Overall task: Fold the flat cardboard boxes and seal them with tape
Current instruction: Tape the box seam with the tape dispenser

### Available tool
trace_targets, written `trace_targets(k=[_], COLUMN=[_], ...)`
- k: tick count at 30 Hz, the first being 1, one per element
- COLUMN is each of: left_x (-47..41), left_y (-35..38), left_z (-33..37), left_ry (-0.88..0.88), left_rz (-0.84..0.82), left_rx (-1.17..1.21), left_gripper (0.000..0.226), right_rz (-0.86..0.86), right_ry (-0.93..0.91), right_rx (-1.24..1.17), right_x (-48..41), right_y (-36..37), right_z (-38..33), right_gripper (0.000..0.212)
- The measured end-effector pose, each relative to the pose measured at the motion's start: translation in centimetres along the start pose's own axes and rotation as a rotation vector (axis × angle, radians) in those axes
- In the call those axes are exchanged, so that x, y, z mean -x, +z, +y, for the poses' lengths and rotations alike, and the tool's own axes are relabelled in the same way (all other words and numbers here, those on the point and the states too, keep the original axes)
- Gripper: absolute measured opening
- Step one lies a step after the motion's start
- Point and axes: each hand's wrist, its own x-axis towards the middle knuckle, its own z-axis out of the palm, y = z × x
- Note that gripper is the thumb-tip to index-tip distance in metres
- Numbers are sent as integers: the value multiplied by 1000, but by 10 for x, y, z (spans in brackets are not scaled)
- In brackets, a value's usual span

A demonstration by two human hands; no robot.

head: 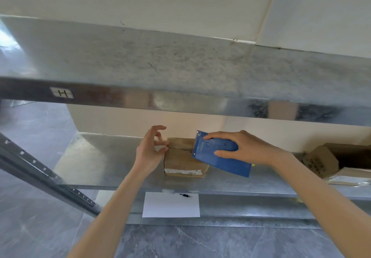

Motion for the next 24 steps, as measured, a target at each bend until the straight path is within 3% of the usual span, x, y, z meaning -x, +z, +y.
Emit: trace_targets(k=[13,17,24], left_x=[-3,-7,-9], left_y=[-2,-8,-5], left_z=[-3,0,-5], left_ry=[-12,-43,-132], left_rz=[-32,-30,5], left_rx=[61,177,145], left_gripper=[61,46,34], right_rz=[-136,-156,-143], right_ry=[43,65,47], right_rx=[-82,-98,-94], right_x=[-38,-42,-39], right_y=[-12,-14,-12], right_z=[-3,-4,-1], right_gripper=[35,35,36])
